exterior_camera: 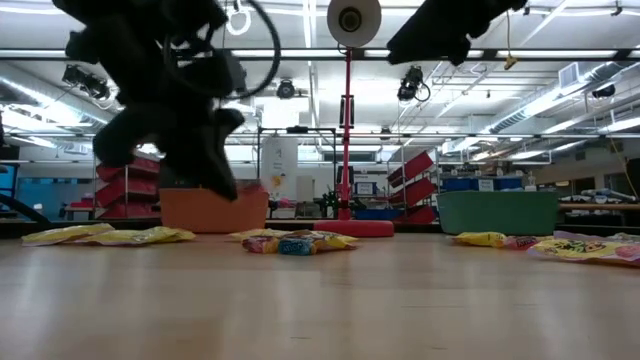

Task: Sort candy
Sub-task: Put the small red candy into the green bin

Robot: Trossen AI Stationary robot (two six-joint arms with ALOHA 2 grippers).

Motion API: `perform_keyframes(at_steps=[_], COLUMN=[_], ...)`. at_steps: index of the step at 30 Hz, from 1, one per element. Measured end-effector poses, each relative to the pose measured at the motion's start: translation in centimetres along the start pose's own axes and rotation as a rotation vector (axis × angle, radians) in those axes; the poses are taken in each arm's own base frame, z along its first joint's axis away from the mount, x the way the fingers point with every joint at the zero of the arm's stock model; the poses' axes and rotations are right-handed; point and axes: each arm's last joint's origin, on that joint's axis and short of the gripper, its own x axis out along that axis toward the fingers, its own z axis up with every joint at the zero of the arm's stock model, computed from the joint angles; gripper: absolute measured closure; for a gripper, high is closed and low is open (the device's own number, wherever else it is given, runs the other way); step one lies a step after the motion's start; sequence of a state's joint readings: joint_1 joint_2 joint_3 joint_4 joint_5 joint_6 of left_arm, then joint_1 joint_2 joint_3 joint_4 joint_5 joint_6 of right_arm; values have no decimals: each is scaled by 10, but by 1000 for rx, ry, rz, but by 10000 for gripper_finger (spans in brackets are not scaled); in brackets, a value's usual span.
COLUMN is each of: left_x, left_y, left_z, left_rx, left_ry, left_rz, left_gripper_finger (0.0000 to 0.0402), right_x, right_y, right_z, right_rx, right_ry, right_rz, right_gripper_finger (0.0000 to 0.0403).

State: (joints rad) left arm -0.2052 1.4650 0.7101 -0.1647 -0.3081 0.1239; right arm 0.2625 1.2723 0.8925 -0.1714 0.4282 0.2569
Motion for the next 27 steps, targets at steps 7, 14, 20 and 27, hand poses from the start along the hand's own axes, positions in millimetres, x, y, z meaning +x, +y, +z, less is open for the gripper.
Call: perform_keyframes(at_steps=[7,14,20,27], left_x=[-26,-36,-38,-39], left_y=[4,2,3,3], left_z=[16,25,31,34], left_rx=[-32,-15,-14,-6], left_ry=[-169,-270,-327,-365], left_rz=[14,17,28,37], left_gripper_finger=[399,399,399,399], right_x=[45,74,84,86], right_y=[19,28,34,34], right_z=[-15,-23,-21,-20], right_rx=[-28,-39,-78,-80], right_ry=[-5,-69,-154,-169], right_rz=[7,24,101,113], right_gripper_finger=[296,296,296,296])
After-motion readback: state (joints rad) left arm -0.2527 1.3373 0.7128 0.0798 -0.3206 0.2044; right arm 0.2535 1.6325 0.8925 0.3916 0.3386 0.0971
